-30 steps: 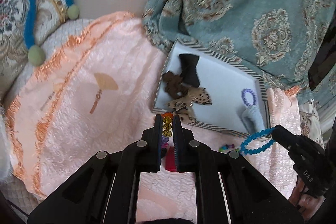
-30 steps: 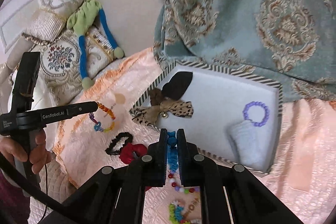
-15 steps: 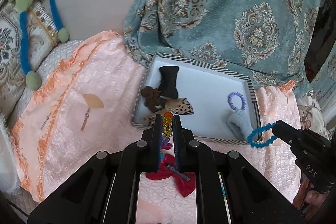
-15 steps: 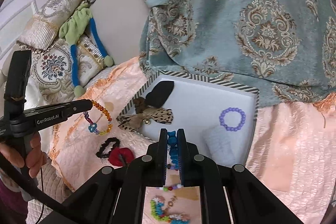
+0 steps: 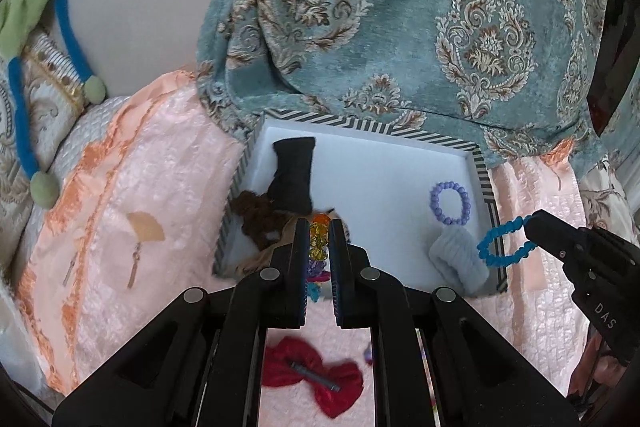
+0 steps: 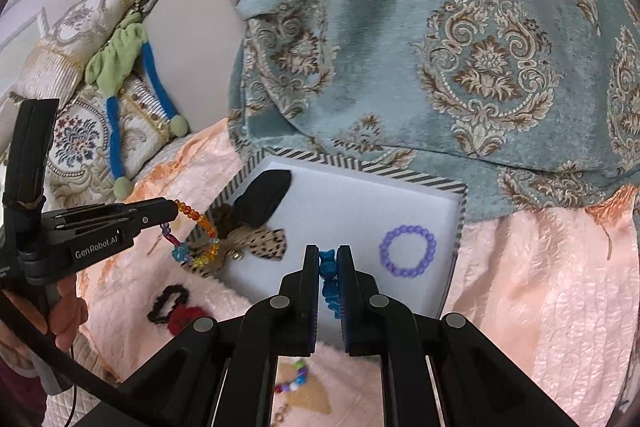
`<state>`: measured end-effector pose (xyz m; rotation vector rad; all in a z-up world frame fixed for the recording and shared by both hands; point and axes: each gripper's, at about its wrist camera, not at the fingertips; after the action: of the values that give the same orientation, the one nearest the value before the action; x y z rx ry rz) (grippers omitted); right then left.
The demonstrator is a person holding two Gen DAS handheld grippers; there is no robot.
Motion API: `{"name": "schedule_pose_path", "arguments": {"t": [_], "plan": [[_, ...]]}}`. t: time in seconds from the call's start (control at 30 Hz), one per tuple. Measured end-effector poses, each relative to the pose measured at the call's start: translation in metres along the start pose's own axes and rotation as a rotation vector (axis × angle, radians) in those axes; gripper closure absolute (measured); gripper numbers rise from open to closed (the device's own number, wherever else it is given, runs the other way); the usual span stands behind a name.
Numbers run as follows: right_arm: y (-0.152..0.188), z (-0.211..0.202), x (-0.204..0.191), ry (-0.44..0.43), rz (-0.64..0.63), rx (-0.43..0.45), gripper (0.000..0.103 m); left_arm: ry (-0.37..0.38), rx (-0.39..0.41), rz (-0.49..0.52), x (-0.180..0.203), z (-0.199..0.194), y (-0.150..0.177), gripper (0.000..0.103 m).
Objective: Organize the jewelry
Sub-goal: 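Carry both bead bracelets over the white tray and open both tools, then withdraw both open tools from the tray toward the remaining items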
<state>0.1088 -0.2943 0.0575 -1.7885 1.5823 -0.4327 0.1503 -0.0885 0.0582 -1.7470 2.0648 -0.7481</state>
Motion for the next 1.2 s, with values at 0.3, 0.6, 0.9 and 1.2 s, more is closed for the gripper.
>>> {"name": "schedule_pose_path", "arguments": {"t": [0.3, 0.6, 0.9, 1.2], "plan": [[-0.022, 0.059, 0.022, -0.019, 0.060, -0.053, 0.095, 0.054, -0.033, 0.007, 0.030, 0.052, -0.029, 0.095], [-0.044, 0.129, 0.057, 0.022, 0.108, -0.087, 0.095, 0.045, -0.095, -0.068, 0.022, 0.132, -0.054, 0.095], [-0.036, 0.159, 0.095, 0.199, 0.107, -0.136, 0.095, -0.053, -0.124, -0.078, 0.006, 0.171, -0.048, 0.095], [-0.024, 0.131, 0.097, 0.176, 0.132, -0.122, 0.074, -0.062, -0.112, -0.044, 0.021, 0.162, -0.034, 0.055]]}}
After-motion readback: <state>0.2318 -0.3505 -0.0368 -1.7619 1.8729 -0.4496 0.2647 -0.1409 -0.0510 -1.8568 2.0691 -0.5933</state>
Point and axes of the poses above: each gripper's, at about its wrist camera, not at the fingertips, and z roughly the way its jaws point, x to its right, y to its underside
